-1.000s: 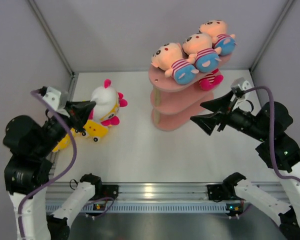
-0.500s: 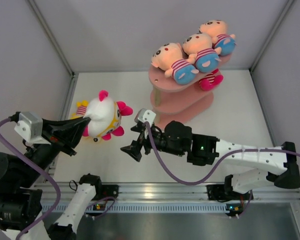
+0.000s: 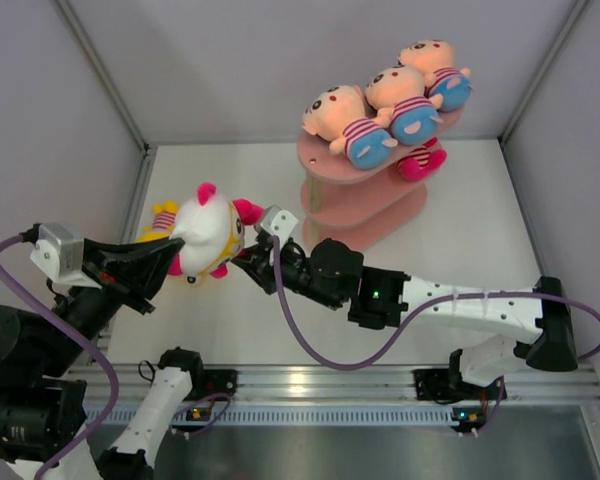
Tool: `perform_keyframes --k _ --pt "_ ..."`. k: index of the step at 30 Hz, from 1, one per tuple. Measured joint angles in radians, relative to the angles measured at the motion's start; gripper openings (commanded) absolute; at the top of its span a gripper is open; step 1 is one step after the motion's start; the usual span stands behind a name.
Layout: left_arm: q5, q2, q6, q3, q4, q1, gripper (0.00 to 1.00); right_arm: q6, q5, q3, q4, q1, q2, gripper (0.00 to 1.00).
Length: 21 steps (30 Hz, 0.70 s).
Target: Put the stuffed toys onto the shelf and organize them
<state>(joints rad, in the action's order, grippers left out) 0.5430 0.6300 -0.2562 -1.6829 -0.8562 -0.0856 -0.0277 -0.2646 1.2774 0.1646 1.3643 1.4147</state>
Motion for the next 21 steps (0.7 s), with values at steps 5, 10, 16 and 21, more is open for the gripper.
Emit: perform_keyframes --k 5,10,16,21 --pt "-0.023 -0.022 0.000 0.048 0.017 0.000 0.00 -0.022 -0.015 -0.031 0.029 -0.002 -0.020 0.00" --pt "-0.048 -0.060 0.011 0.154 0.035 0.000 0.32 -0.043 -0.032 -0.126 0.011 -0.004 -0.101 0.00" --pt "-0.106 -0.116 0.055 0.335 0.036 0.000 0.63 -0.071 -0.062 -0.233 -0.058 -0.006 -0.197 0.00" --pt "-0.133 -0.166 0.090 0.386 0.018 0.002 0.81 -0.101 -0.072 -0.332 -0.132 -0.006 -0.282 0.00"
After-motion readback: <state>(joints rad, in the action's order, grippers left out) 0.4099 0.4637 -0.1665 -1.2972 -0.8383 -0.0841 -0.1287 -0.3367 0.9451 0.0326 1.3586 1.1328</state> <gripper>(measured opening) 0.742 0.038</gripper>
